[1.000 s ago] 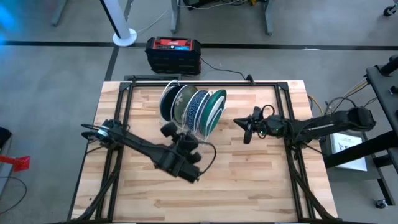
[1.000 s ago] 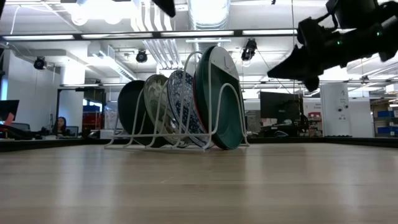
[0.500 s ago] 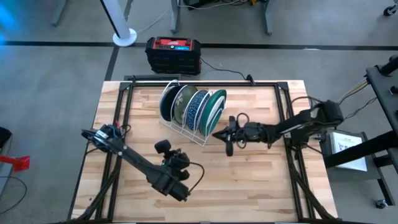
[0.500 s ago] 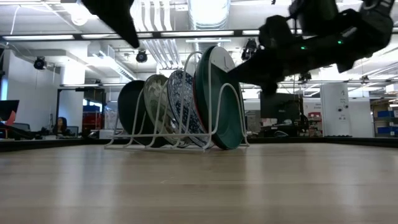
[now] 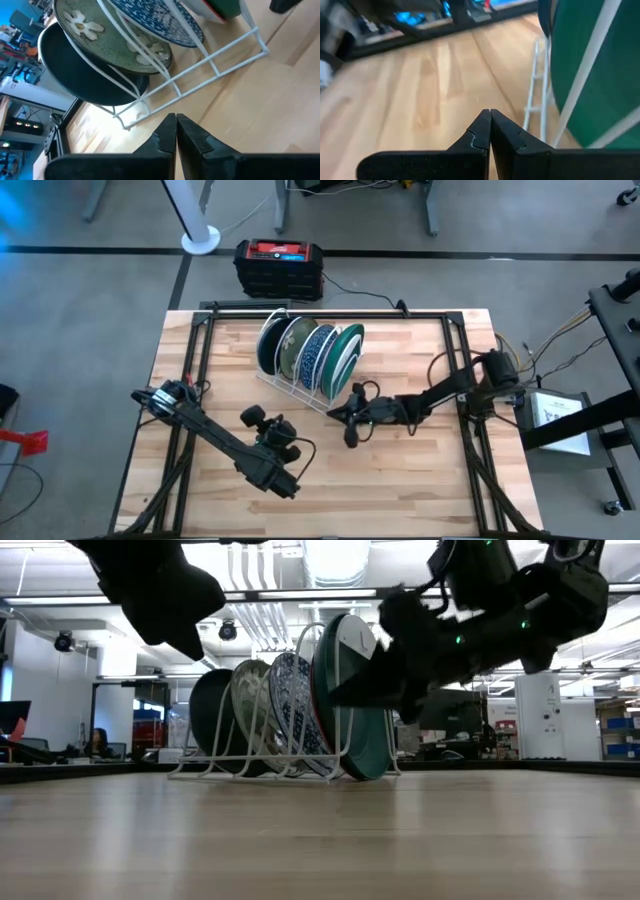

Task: Sort dishes
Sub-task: Adjust the white dish rack

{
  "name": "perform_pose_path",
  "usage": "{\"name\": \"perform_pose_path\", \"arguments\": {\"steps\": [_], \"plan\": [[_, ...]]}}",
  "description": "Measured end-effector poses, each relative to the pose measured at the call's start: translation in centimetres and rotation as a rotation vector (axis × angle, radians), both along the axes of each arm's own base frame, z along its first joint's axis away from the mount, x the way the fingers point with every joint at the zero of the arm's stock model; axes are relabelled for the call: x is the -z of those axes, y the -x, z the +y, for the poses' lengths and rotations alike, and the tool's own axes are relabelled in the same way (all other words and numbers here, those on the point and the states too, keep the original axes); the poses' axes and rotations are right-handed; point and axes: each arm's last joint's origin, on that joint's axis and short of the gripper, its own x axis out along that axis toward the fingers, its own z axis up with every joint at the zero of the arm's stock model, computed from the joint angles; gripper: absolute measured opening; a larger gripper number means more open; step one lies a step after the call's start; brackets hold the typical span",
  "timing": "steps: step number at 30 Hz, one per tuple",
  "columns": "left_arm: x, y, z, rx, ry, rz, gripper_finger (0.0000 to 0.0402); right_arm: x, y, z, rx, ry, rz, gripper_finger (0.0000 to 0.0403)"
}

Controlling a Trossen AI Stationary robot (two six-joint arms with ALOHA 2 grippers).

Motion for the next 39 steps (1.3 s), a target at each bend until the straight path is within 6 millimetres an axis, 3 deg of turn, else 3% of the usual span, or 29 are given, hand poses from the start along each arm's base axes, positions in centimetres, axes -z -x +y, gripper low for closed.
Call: {"name": "perform_pose_path", "arguments": {"steps": [9,21,39], "plan": [[0.1,-0.1,0.0,0.006,-0.007,-0.021,0.0,2.3,-0.7,-0.3,0.189,0.059,0.105,0.0],[0.2,0.0,0.1,0.006,-0.025,-0.042,0.0,2.3,-0.4,-0.9,0.336,0.128,0.135,0.0],[0.2,0.0,0.0,0.006,-0.025,-0.043,0.0,2.5,0.0,-3.8,0.479,0.171,0.201,0.0]]}}
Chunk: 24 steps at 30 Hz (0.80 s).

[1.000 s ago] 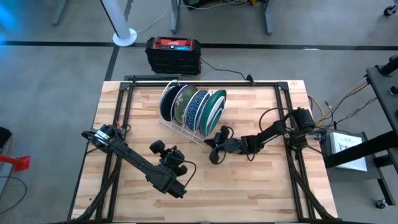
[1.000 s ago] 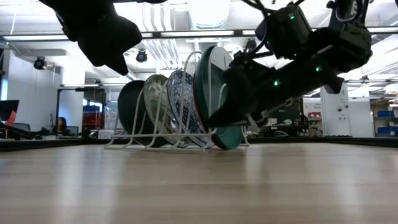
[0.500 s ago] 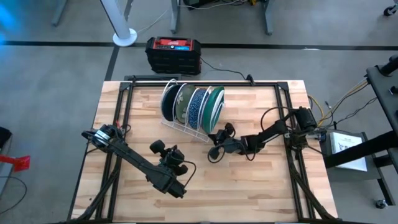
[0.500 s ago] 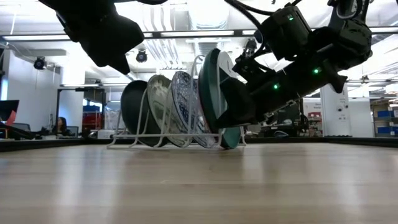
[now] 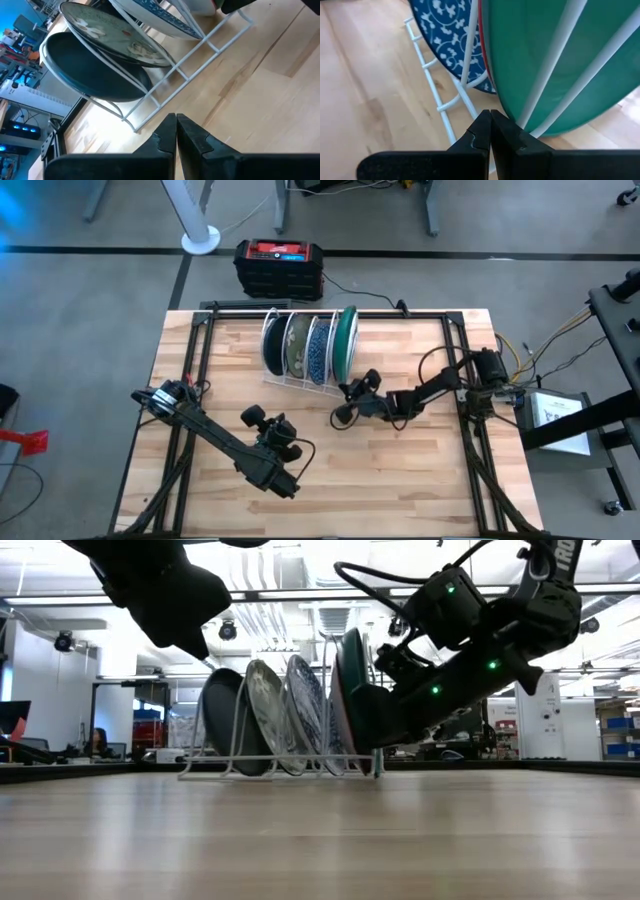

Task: Sort dishes
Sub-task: Adjust the white dish rack

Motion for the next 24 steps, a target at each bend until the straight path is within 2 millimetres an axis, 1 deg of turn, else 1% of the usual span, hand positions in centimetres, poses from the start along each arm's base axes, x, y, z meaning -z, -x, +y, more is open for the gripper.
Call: {"name": "perform_pose_path", "arguments": {"steps": [9,16,20,22,24], "plan": [[0.0,0.1,-0.2,0.007,0.0,-0.001,0.0,0.5,0.6,-1.4,0.042,0.009,0.038,0.0],[-0.1,0.0,-0.2,0.027,-0.036,-0.031,0.0,0.6,0.8,-1.8,0.042,0.021,0.056,0.0],[-0.1,-0.4,-0.3,0.053,-0.067,-0.094,0.0,0.7,1.0,-0.9,0.03,0.009,0.07,0.0],[-0.1,-0.6,-0.4,0.067,-0.069,-0.119,0.0,0.7,1.3,0.0,0.025,-0.026,0.078,0.0],[0.0,-1.1,-0.7,0.091,-0.068,-0.148,0.0,0.8,1.9,1.4,0.018,-0.07,0.083,0.0]]}}
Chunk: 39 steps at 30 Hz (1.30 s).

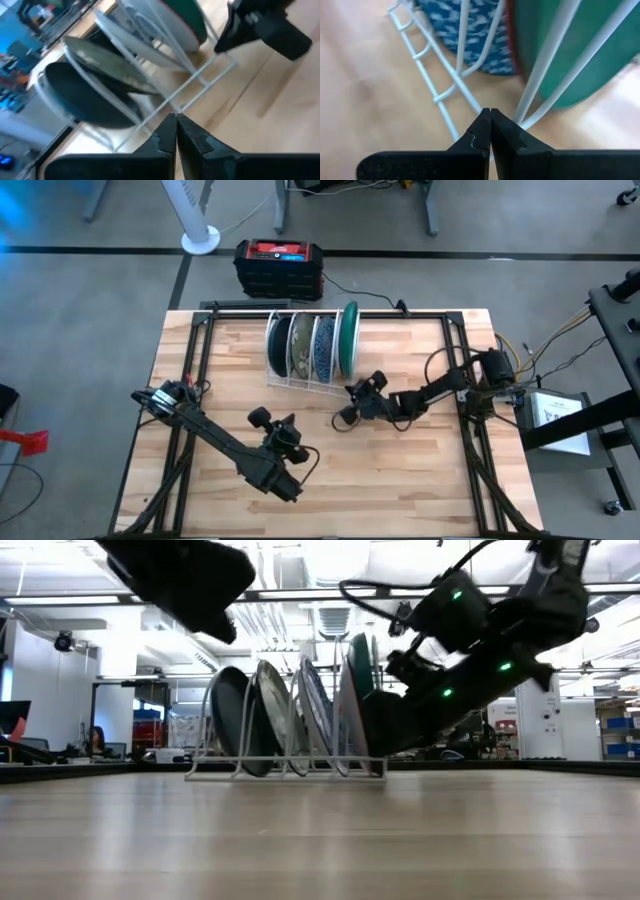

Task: Sort dishes
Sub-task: Adjust the white dish rack

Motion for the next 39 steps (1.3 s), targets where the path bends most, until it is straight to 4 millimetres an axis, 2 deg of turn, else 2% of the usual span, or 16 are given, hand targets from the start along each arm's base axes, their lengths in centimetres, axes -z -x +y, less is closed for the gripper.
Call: {"name": "perform_pose_path", "arguments": {"steps": [4,6,8,15,19,23,26,30,39], "plan": [[0.1,-1.3,-0.8,0.08,-0.016,-0.048,0.0,0.4,2.2,2.5,-0.047,-0.061,0.079,0.0],[-0.1,-1.8,-1.0,0.111,-0.025,-0.037,0.0,0.2,3.1,3.0,-0.035,-0.035,0.092,0.0],[-0.3,-2.1,-1.0,0.123,-0.035,-0.029,0.0,-0.8,3.5,2.9,-0.011,-0.008,0.043,0.0],[-1.1,-2.5,-1.2,0.131,-0.042,-0.044,0.0,-1.8,5.3,2.7,-0.049,-0.051,0.012,0.0],[-1.1,-2.4,-1.3,0.135,-0.043,-0.043,0.0,-1.8,6.0,2.9,-0.177,-0.124,-0.033,0.0],[-1.2,-2.4,-1.3,0.133,-0.046,-0.046,0.0,-2.1,6.1,1.5,-0.39,-0.296,-0.252,0.0],[-1.5,-2.3,-1.2,0.13,-0.057,-0.064,0.0,-2.5,6.6,-0.5,-0.404,-0.33,-0.413,0.0],[-1.6,-2.1,-1.1,0.129,-0.07,-0.054,0.0,-2.0,6.6,-2.1,-0.359,-0.317,-0.401,0.0],[-1.7,-2.2,-0.5,0.113,-0.101,-0.056,0.0,-1.3,4.5,-3.5,-0.298,-0.264,-0.296,0.0]]}}
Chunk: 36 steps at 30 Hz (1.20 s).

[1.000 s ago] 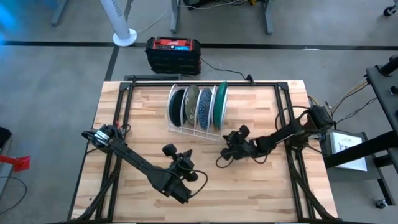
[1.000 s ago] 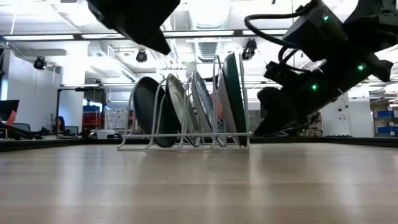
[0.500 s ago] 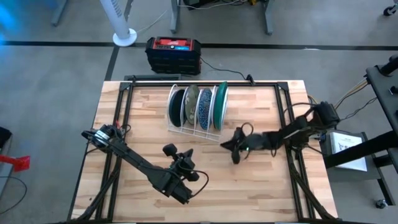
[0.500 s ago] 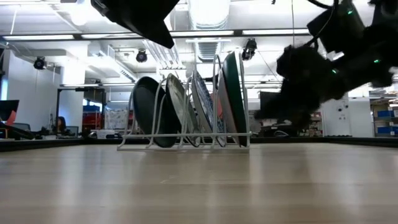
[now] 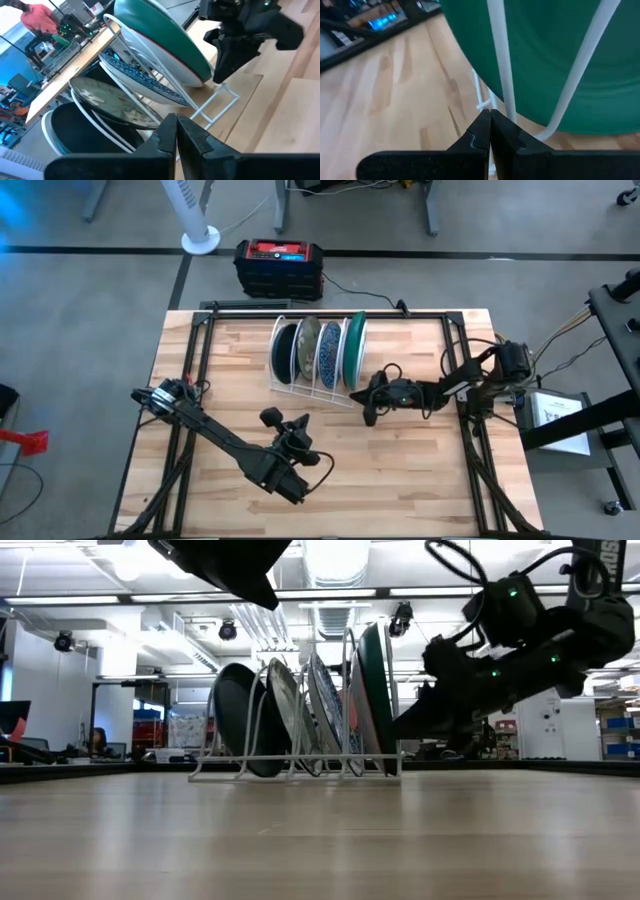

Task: Sort dishes
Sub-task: Adjust the white dish rack, then return to Home Position

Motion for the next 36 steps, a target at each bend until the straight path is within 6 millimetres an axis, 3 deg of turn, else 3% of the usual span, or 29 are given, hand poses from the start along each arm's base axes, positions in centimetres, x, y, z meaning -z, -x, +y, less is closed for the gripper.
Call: {"name": "perform_pose_path", "arguments": {"steps": [12,21,29,36], "plan": [[0.0,0.5,0.4,-0.023,-0.011,0.011,0.0,0.7,0.7,-2.5,0.099,0.054,0.084,0.0],[-0.1,0.5,0.7,-0.032,-0.029,-0.001,0.0,0.7,0.7,-3.6,0.08,0.057,0.088,0.0],[-0.2,0.2,0.5,-0.025,-0.021,-0.009,0.0,1.4,2.2,-1.6,0.001,-0.069,0.119,0.0],[-2.2,-1.8,-0.9,0.086,0.039,0.039,0.0,0.8,3.3,0.5,-0.13,-0.084,0.098,0.0]]}}
